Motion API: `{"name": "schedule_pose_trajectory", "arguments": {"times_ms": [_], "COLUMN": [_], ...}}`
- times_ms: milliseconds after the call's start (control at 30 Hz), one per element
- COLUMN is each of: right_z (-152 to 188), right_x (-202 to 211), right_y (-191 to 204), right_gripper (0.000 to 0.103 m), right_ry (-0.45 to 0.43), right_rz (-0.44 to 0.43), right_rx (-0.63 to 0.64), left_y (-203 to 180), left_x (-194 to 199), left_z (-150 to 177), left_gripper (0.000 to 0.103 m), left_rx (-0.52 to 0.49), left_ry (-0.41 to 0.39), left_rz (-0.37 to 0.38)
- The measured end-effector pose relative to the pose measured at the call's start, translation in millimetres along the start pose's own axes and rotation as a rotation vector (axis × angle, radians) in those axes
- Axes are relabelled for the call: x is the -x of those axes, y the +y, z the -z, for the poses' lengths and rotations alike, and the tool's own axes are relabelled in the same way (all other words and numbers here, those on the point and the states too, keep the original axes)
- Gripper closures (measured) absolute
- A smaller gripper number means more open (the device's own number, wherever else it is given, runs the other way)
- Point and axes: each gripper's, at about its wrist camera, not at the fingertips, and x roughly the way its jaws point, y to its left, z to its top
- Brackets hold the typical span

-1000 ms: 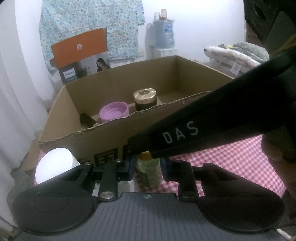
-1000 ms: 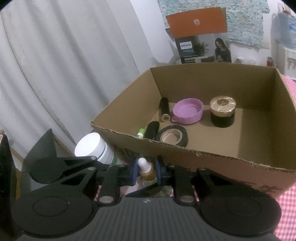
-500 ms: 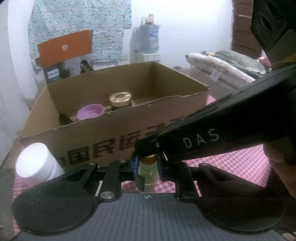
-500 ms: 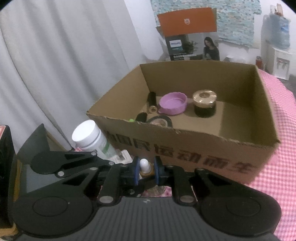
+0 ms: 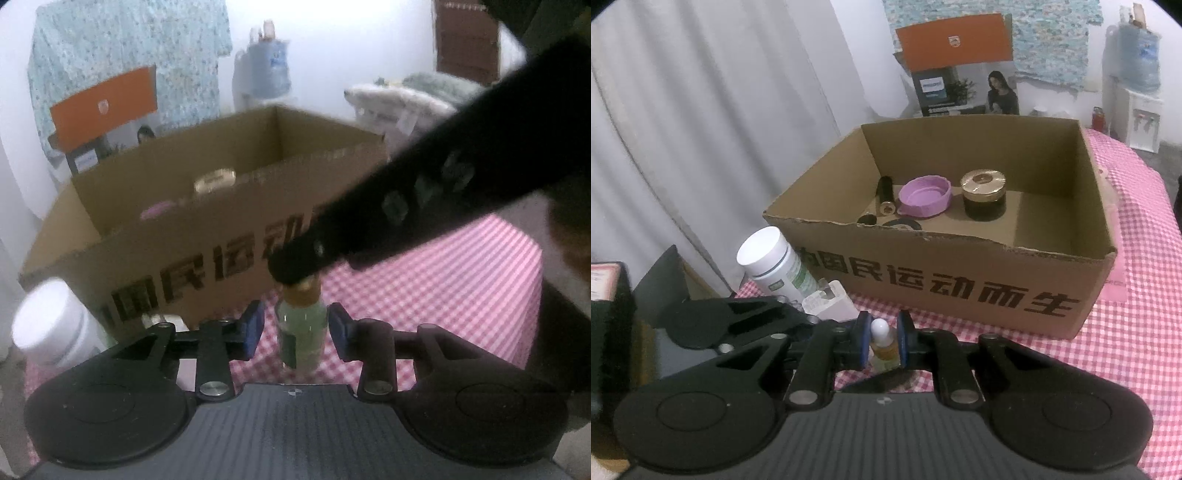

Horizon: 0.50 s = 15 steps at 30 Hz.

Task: Organize rigid objects
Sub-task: 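Lift the green dropper bottle and carry it toward the box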

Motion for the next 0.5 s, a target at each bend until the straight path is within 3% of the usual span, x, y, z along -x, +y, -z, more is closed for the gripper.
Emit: {"name": "schedule_pose_trajectory", "arguments": {"times_ms": [233,300,500], "right_z": [-0.3,1.3,3.4], "right_x": [-9.9,-14.3,-19.5], "right_y": [5.0,4.3,-3.0], "right_gripper": [0.081,0.073,0.075], "right_ry": [0.039,0.054,0.055], "right_rz": [-0.004,0.003,-0.005], "right_rx": [0.019,0.019,-0.004], "left_y": [5.6,6.7,7.8], "left_x": [-14.3,-15.9,-17.8], "left_z": [5.8,5.7,3.6], "left_gripper": [0.069,0.07,0.071], "left_rx": [0.022,0.021,0.034], "left_ry": [0.031,0.025,0.015], "left_rz": [0.014,0.017,0.017]}}
